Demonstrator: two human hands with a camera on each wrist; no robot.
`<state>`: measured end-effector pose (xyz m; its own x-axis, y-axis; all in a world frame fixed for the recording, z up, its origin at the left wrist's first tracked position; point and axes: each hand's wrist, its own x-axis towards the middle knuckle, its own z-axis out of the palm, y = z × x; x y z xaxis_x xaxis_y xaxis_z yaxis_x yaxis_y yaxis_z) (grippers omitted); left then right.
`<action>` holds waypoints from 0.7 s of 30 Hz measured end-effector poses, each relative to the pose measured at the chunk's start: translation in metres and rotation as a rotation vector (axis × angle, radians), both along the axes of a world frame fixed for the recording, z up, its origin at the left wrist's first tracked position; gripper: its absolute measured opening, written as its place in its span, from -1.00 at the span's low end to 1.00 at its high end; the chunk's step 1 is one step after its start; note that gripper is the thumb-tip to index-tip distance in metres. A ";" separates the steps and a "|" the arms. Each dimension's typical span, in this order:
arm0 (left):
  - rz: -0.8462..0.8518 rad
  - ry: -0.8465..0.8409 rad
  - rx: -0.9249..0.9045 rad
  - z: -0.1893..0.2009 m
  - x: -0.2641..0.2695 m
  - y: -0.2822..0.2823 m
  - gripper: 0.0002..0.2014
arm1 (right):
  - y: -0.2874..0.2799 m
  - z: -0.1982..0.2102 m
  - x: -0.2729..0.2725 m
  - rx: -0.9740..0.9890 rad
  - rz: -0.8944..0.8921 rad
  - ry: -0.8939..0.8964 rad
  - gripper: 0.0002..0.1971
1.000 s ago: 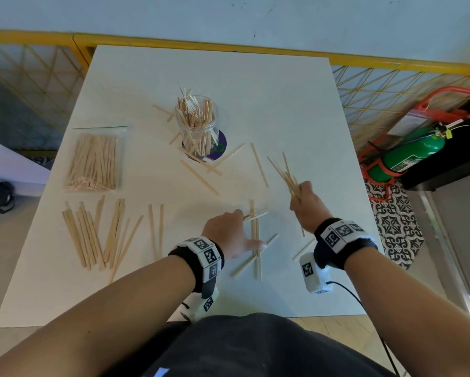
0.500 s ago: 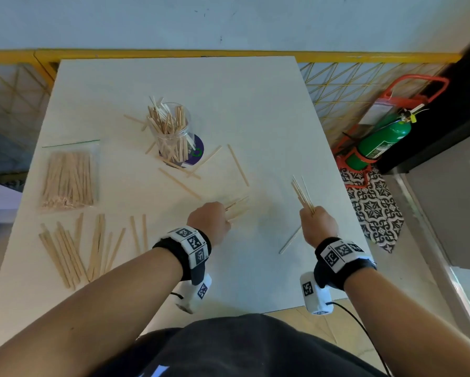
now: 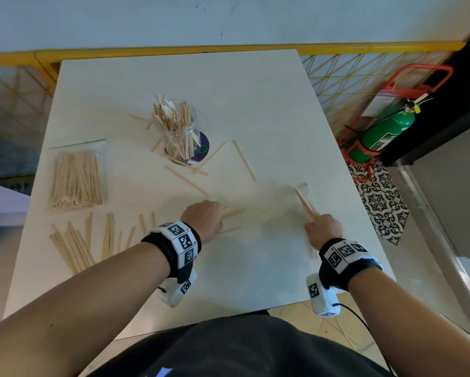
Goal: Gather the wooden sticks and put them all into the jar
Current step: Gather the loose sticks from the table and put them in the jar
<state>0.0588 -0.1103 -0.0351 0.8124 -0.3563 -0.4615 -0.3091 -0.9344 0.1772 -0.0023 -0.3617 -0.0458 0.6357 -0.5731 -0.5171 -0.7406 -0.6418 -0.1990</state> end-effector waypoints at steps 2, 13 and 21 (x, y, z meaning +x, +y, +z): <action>-0.035 0.012 0.016 -0.003 -0.004 0.001 -0.82 | 0.006 0.004 0.003 0.029 0.048 0.016 -0.81; 0.064 0.040 0.006 0.000 0.006 0.013 -0.74 | 0.023 0.012 0.029 0.222 0.193 -0.171 -0.84; 0.630 0.196 -0.938 0.033 0.034 0.043 -0.82 | 0.049 0.041 0.068 0.745 0.161 -0.307 -0.78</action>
